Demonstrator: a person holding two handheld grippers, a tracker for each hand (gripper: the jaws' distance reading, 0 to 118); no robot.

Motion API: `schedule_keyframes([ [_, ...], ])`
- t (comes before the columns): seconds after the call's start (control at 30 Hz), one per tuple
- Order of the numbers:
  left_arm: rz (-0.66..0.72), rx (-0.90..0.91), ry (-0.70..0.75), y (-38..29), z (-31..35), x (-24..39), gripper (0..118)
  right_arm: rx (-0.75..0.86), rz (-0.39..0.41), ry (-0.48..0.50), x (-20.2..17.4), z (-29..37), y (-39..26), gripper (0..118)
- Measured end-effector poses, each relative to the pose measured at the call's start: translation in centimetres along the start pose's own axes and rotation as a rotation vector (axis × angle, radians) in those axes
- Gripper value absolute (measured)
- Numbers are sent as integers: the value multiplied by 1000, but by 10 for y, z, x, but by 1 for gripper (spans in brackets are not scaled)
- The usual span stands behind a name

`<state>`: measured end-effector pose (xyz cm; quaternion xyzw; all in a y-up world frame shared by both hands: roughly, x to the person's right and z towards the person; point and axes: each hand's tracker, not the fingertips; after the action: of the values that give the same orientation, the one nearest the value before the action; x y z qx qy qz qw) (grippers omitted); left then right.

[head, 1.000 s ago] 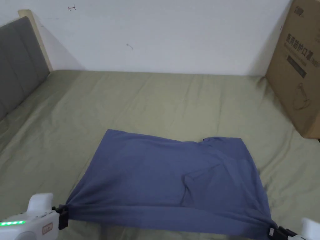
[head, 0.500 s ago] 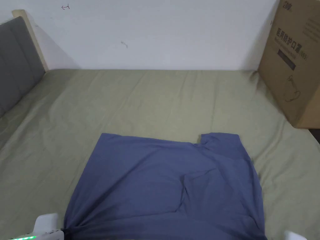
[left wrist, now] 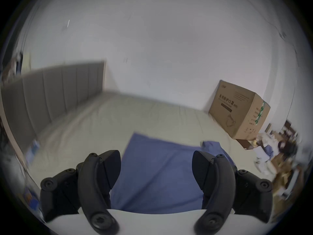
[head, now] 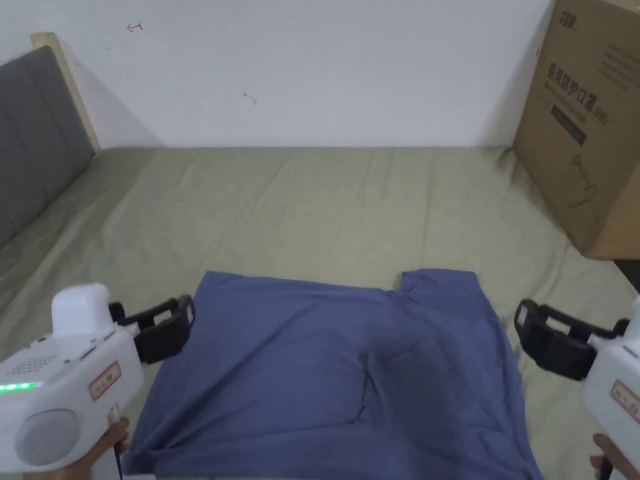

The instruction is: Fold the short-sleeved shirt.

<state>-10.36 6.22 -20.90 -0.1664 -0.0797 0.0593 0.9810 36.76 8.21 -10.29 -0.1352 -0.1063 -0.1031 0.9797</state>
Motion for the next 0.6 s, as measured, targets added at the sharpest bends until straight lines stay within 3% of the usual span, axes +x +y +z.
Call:
schedule_keyframes([
  [0.07,-63,82,31,10,11,13,89,62,37,-7,-11,9,14,110],
  [0.1,-80,111,39,21,23,55,89,91,51,-22,-17,13,20,110],
  [0.2,-85,157,23,24,46,97,85,163,111,-46,-34,23,28,108],
  [0.23,-91,172,16,30,21,56,76,179,138,-61,-39,26,28,103],
  [0.27,-93,178,9,30,24,63,50,186,158,-73,-43,25,28,81],
  [0.3,-100,177,-1,30,28,71,16,190,172,-87,-47,27,28,49],
  [0.33,-101,174,-18,29,31,79,0,192,179,-93,-51,28,27,13],
  [0.37,-91,166,-32,37,16,59,0,191,185,-96,-53,27,27,0],
  [0.6,-91,140,-38,34,0,50,0,185,191,-75,-44,11,22,0],
])
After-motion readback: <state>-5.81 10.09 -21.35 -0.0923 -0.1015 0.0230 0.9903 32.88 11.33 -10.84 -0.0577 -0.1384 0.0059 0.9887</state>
